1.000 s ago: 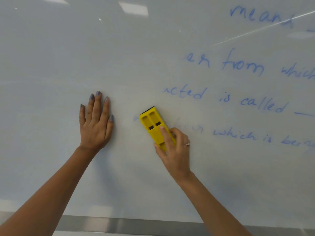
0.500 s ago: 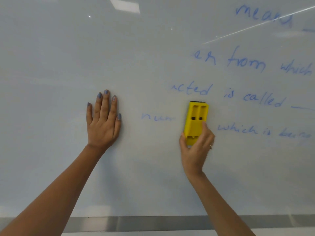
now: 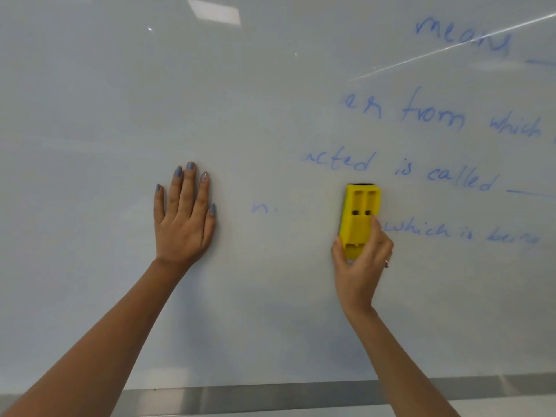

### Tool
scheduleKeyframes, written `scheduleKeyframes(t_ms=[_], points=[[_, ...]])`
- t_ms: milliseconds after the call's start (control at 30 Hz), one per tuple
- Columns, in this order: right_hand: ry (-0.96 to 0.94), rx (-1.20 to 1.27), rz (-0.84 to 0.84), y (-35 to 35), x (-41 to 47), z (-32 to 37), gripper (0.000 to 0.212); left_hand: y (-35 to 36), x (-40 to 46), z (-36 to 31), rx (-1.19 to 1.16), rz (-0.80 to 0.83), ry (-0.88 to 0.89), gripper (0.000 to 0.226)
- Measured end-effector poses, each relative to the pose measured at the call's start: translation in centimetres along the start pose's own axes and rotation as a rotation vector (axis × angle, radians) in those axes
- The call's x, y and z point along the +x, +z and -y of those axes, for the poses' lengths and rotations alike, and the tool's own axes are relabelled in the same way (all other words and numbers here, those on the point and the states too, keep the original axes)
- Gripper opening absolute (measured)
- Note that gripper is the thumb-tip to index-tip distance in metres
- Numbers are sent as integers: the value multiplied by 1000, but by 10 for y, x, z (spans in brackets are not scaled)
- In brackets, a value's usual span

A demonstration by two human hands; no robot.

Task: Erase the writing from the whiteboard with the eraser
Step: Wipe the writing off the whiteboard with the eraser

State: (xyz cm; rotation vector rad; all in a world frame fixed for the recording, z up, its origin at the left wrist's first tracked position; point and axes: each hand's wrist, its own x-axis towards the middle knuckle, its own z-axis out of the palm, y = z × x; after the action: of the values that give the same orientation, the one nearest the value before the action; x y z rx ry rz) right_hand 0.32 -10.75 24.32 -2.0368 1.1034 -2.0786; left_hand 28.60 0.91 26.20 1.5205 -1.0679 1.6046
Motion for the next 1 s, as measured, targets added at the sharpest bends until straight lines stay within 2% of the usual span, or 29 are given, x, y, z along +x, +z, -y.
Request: scheduleKeyframes(t_ms=[67,167,267,367,433,533,633,767,833,900,1000], points=[[163,70,-51,5,-1,9,77,0,0,0,-2,-3,-1,54],[149,69,-28,16,-9,35,75,1,-1,0,-9,-2,-3,54],[-73,-23,102,27,-26,60,70,1,-1,0,-12,-1,-2,54],[-421,-145,205,37,-42,75,60,1,-1,0,-10,-1,-1,53],[-633,-230,230,41,-47,79,60,1,-1,1,-14,1,-2,53],[-758,-304,194,38,-39,74,63,0,-2,1,-16,4,2,53],[-657,-289,133,28,-20,57,67,-1,-1,1,-31,10,2,53],[-222,-136,64,18,-1,47,72,1,-2,1,-40,13,-5,54],[-115,-68,72,20,-1,52,75,1,-2,1,-44,15,-7,54],[-152,-78,105,24,-6,58,75,1,-2,1,-38,18,-9,54],[-351,-152,166,27,-15,61,71,2,-2,0,-35,18,-11,54]])
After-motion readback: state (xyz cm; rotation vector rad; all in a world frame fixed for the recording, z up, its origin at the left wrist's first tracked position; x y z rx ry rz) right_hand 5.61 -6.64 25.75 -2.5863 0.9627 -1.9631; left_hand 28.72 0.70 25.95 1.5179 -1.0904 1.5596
